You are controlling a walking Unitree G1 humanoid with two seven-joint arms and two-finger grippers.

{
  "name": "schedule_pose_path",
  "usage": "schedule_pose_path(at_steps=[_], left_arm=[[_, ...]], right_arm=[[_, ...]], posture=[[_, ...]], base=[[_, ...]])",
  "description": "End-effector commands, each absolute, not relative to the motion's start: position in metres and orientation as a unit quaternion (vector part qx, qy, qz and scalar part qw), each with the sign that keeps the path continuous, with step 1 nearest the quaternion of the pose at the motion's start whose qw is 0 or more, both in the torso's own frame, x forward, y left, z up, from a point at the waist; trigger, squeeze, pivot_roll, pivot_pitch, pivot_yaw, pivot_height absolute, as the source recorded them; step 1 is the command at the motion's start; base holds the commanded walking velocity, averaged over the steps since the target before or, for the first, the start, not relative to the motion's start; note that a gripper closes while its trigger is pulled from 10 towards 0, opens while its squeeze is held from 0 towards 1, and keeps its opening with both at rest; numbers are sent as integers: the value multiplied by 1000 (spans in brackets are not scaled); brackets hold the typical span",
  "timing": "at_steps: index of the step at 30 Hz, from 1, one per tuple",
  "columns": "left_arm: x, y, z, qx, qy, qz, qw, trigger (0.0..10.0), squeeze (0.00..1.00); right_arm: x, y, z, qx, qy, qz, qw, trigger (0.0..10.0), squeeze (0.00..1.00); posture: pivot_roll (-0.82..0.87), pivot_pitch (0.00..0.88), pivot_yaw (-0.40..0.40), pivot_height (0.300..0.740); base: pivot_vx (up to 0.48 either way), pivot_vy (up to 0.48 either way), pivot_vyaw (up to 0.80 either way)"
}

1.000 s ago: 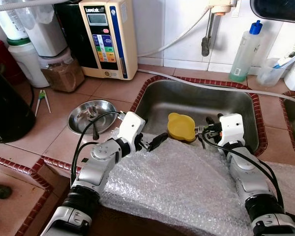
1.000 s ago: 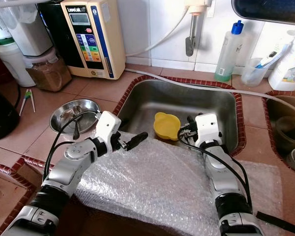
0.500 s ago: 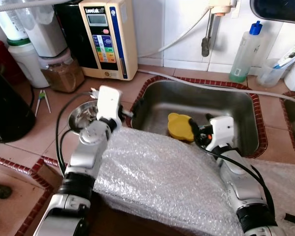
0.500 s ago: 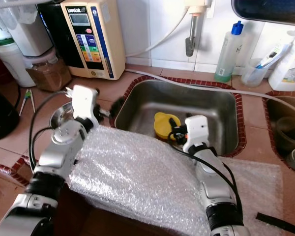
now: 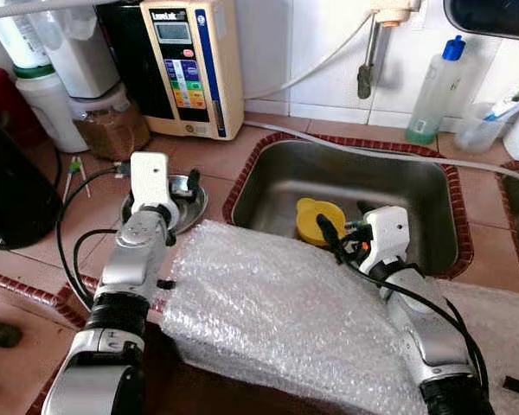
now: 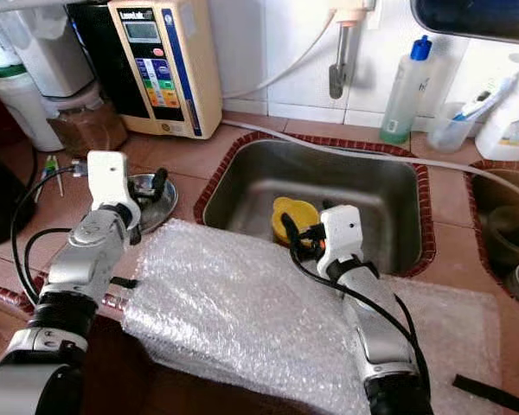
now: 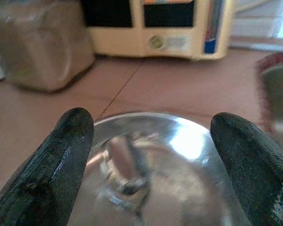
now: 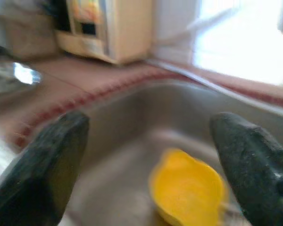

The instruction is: Kitchen organization

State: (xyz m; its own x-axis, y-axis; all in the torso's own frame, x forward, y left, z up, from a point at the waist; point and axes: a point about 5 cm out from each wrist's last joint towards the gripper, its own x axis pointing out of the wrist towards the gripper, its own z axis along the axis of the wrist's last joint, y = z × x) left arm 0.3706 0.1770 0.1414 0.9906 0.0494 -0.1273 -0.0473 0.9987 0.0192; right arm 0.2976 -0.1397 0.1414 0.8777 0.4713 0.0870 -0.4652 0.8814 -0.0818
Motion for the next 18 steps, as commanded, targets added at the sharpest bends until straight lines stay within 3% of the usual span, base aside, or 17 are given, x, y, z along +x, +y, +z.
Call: schedule_pose_path(at_steps=[1,2,3,5,6,9,11,12,13,15,18], left_arm=[[374,185,143,15,79,47,996,10000,1000],[374,186,141,13,85,44,995,10000,710],[374,186,141,13,85,44,995,10000,710],[375,186,137,19,96,41,994,10000,337],[375,187,136,18,101,46,994,10000,0],[374,190,132,22,116,58,991,10000,0],[373,194,128,14,140,72,987,10000,0],[373,195,126,7,147,76,986,9725,0],[372,195,125,4,156,75,985,9020,0],[372,196,119,-17,178,84,980,9490,0],[372,197,117,-34,193,85,977,8784,0]], right_arm=[[289,-131,151,-19,-57,287,956,10000,1000],[286,-129,155,-14,-59,301,952,10000,1000],[286,-129,155,-14,-59,301,952,10000,1000],[281,-125,164,-5,-64,315,947,10000,1000],[279,-124,167,-1,-65,320,945,10000,1000],[274,-118,174,11,-66,340,938,10000,1000],[263,-107,184,19,-70,379,923,10000,357],[262,-105,186,16,-71,381,922,10000,106],[261,-103,187,15,-73,384,920,10000,0],[258,-100,191,17,-73,395,915,10000,0],[256,-98,193,16,-67,404,912,10000,0]], posture=[[-172,35,103,740],[-175,33,107,740],[-175,33,107,740],[-181,36,117,740],[-182,37,119,740],[-186,40,125,740],[-188,49,133,740],[-188,49,133,740],[-188,50,135,740],[-187,56,138,740],[-183,64,141,740]], base=[[0,0,0],[0,0,0],[0,0,0],[0,0,0],[0,0,0],[0,0,0],[0,0,0],[0,0,0],[0,0,0],[0,0,0],[0,0,0]])
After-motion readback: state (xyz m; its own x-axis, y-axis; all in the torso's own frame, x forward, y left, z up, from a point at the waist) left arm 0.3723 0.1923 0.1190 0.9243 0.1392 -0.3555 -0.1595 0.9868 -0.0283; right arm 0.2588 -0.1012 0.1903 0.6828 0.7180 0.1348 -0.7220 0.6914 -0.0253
